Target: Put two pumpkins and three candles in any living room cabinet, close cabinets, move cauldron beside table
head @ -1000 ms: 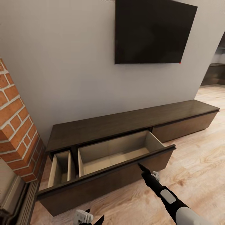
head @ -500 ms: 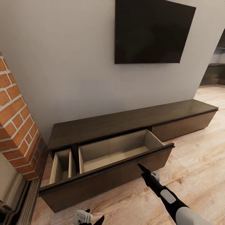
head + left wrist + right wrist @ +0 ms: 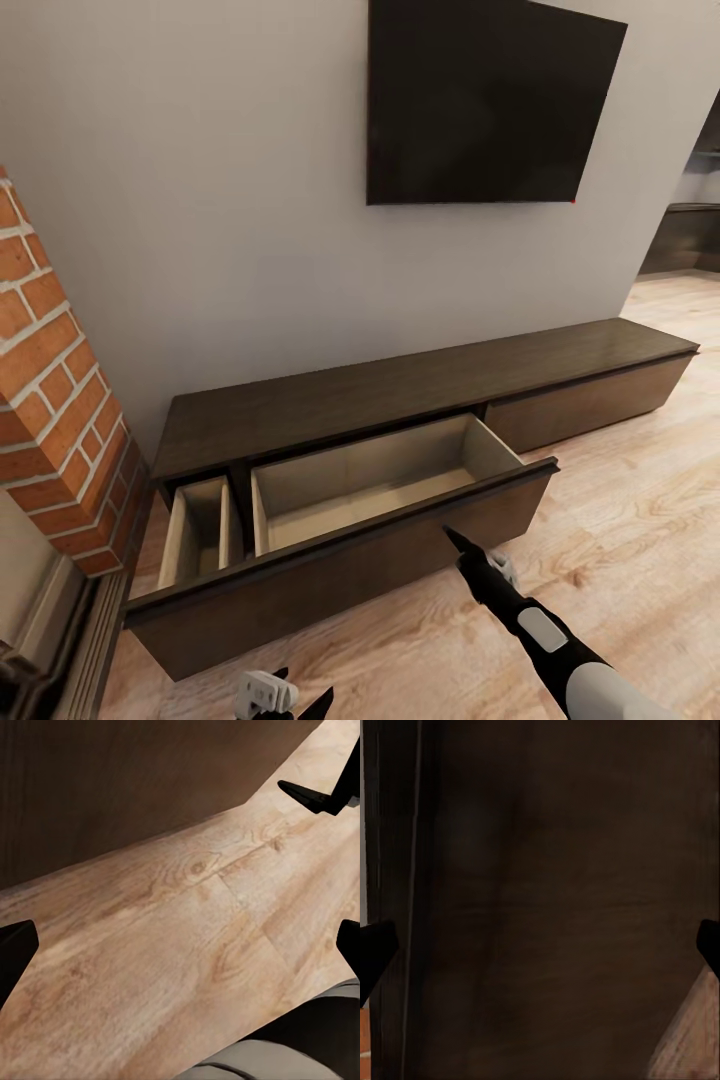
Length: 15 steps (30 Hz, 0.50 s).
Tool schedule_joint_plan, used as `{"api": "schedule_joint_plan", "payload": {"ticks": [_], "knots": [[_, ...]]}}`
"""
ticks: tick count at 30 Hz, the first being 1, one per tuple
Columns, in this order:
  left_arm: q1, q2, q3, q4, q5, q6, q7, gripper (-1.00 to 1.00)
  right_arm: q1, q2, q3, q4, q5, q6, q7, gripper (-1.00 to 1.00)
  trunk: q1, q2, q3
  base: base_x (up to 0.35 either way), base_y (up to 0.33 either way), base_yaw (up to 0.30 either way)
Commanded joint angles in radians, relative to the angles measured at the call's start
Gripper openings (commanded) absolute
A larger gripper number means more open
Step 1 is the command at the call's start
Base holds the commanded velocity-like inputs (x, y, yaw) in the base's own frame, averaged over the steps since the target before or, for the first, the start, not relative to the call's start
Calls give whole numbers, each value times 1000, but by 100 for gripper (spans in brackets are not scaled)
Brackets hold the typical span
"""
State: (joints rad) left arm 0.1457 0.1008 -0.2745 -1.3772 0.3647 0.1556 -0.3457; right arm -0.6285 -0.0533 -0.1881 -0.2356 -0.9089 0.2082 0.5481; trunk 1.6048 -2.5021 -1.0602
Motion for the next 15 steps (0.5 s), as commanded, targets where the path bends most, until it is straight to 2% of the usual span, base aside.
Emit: {"api": "schedule_joint_plan", "payload": {"ticks": [1,4,15], "knots": [[0,0,0,-1,11,9,-1,100,0,0,-4,0,-10,10,-6,100,0,0,-1,0,0,0],[0,0,0,-1,12,10,-1,100,0,-2,-8,0,-14,10,-27,100,0,0,-1,0,0,0],[0,0,0,0,12,7,-1,100,0,-6,-10,-2,-16,11,-38,100,0,0,-1,0,0,0]]}}
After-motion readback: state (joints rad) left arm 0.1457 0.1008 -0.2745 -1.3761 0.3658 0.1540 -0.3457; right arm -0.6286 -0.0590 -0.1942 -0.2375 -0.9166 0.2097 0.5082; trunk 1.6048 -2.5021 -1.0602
